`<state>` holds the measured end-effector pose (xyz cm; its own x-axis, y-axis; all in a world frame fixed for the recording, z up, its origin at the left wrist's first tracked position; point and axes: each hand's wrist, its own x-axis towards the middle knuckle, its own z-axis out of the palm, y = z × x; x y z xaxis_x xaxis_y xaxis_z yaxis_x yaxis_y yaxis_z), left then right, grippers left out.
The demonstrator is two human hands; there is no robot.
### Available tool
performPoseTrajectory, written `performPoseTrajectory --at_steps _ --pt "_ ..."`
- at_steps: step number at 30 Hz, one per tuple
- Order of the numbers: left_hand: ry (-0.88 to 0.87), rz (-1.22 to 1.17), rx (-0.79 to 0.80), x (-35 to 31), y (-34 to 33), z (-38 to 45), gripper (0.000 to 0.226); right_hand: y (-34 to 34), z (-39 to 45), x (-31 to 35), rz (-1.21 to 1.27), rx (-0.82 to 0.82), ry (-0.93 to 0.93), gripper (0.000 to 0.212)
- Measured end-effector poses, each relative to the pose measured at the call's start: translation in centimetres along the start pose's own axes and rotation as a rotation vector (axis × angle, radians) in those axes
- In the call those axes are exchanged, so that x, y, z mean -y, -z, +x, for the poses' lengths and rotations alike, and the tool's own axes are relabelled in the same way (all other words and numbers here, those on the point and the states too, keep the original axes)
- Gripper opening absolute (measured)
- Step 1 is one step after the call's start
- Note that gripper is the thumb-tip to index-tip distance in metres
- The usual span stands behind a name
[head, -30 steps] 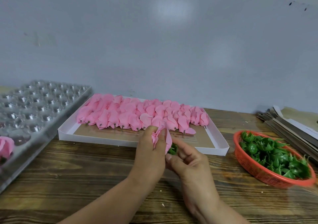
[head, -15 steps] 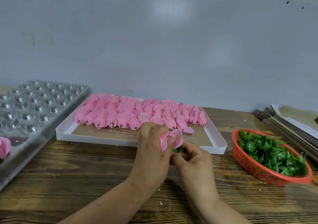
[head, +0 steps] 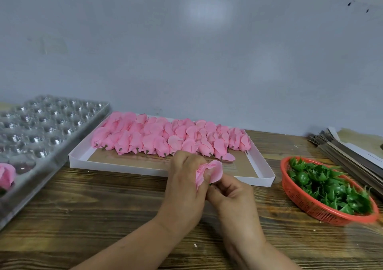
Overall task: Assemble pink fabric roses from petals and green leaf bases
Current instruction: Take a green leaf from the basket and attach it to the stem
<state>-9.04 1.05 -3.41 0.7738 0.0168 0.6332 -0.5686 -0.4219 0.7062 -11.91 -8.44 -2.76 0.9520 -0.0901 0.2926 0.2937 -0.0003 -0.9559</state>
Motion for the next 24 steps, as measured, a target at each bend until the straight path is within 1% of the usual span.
performPoseTrajectory --at_steps 3,7,9,11,12,13,14,15,16,17,18,21,22,24 --pt "-0.011 0.018 0.024 0.2 0.2 0.1 0.039 0.1 0.1 0.3 0.161 0.05 -0.081 0.035" --pt "-0.005 0.012 0.052 0.6 0.3 0.2 0.029 0.3 0.3 0.4 0.275 0.058 -0.159 0.032" --pt "0.003 0.003 0.031 0.5 0.2 0.2 0.033 0.2 0.3 0.5 0.3 0.067 -0.173 0.032" --pt "-0.007 -0.003 -0.017 0.3 0.2 0.3 0.041 0.2 0.2 0.6 0.316 0.083 -0.158 0.034" --pt "-0.006 -0.009 -0.041 0.2 0.2 0.2 0.041 0.1 0.2 0.7 0.324 0.086 -0.145 0.036" --pt "0.006 -0.018 -0.056 0.2 0.1 0.2 0.036 0.1 0.1 0.7 0.331 0.083 -0.129 0.038" --pt "0.026 -0.033 -0.063 0.1 0.0 0.1 0.024 0.1 0.1 0.8 0.335 0.072 -0.111 0.039" --pt "0.054 -0.052 -0.064 0.0 0.0 0.1 0.01 0.1 0.1 0.8 0.335 0.057 -0.095 0.038" --pt "0.082 -0.075 -0.057 -0.1 0.0 0.0 0.006 0.1 0.0 0.9 0.335 0.038 -0.083 0.037" --pt "0.112 -0.096 -0.048 -0.3 -0.1 0.0 0.015 0.1 0.0 0.9 0.333 0.018 -0.076 0.036" --pt "0.149 -0.117 -0.022 -0.4 -0.1 -0.1 0.019 0.1 0.0 0.9 0.327 -0.001 -0.068 0.036" --pt "0.297 -0.237 0.052 -0.9 0.1 0.2 0.012 0.2 0.2 0.7 0.259 -0.026 -0.012 0.032" --pt "0.365 -0.313 0.073 -1.0 0.1 0.3 0.013 0.3 0.3 0.6 0.197 -0.024 0.025 0.034" --pt "0.522 -0.529 0.086 -1.4 0.3 0.6 0.013 0.6 0.4 0.3 -0.016 -0.029 0.135 0.038"
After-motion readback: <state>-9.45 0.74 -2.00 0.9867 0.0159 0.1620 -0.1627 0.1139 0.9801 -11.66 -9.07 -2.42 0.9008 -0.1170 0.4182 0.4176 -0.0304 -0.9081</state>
